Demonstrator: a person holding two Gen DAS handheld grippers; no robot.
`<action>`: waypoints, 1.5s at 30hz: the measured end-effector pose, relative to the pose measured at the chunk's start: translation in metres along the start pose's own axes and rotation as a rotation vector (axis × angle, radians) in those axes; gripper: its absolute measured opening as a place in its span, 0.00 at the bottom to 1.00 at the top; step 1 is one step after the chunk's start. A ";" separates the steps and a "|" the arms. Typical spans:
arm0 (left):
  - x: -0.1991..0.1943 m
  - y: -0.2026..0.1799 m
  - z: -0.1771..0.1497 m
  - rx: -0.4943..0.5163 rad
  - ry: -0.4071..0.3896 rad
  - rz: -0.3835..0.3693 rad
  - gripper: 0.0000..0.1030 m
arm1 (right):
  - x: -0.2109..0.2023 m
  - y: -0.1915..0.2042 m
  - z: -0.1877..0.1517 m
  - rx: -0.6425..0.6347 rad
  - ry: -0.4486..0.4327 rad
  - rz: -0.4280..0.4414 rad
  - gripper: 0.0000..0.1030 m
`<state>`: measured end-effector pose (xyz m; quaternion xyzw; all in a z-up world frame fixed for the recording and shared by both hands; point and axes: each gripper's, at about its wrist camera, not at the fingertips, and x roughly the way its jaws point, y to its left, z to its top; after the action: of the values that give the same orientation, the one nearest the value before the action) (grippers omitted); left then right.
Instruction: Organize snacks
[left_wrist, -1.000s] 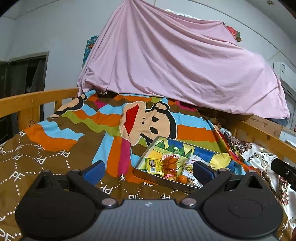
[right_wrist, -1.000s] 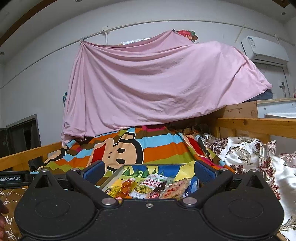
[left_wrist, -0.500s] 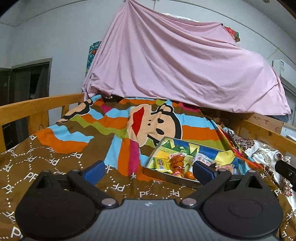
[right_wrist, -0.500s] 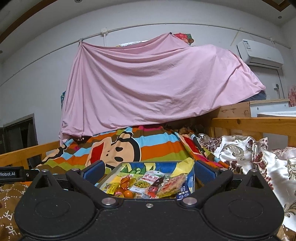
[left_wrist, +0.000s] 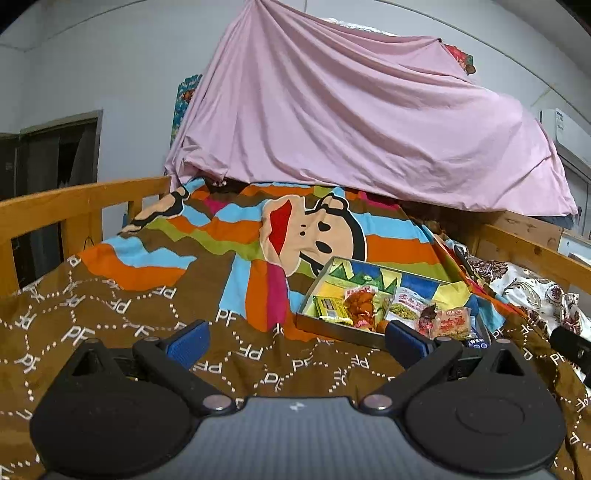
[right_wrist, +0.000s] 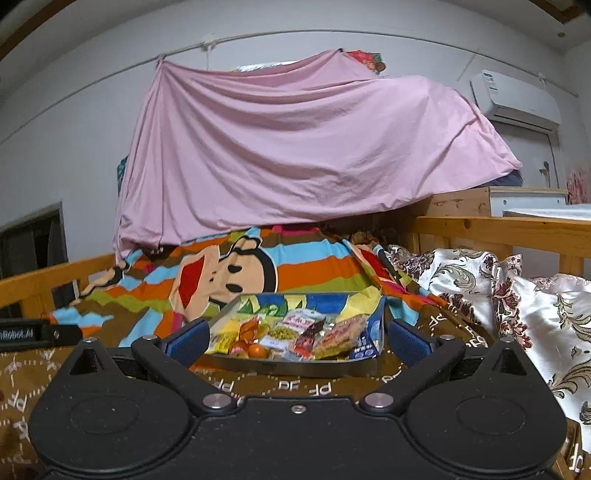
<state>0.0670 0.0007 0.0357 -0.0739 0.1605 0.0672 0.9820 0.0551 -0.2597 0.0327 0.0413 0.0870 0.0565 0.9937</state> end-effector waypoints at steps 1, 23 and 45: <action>0.000 0.002 -0.002 -0.006 0.004 -0.002 1.00 | -0.001 0.003 -0.001 -0.013 0.004 0.001 0.99; -0.007 0.018 -0.030 0.019 -0.001 -0.027 1.00 | -0.017 0.038 -0.025 -0.136 0.067 -0.041 0.99; 0.021 0.001 -0.051 0.029 -0.033 -0.071 1.00 | 0.033 0.032 -0.041 -0.120 0.132 -0.084 0.99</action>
<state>0.0706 -0.0045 -0.0191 -0.0642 0.1423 0.0313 0.9872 0.0772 -0.2214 -0.0099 -0.0259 0.1503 0.0223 0.9881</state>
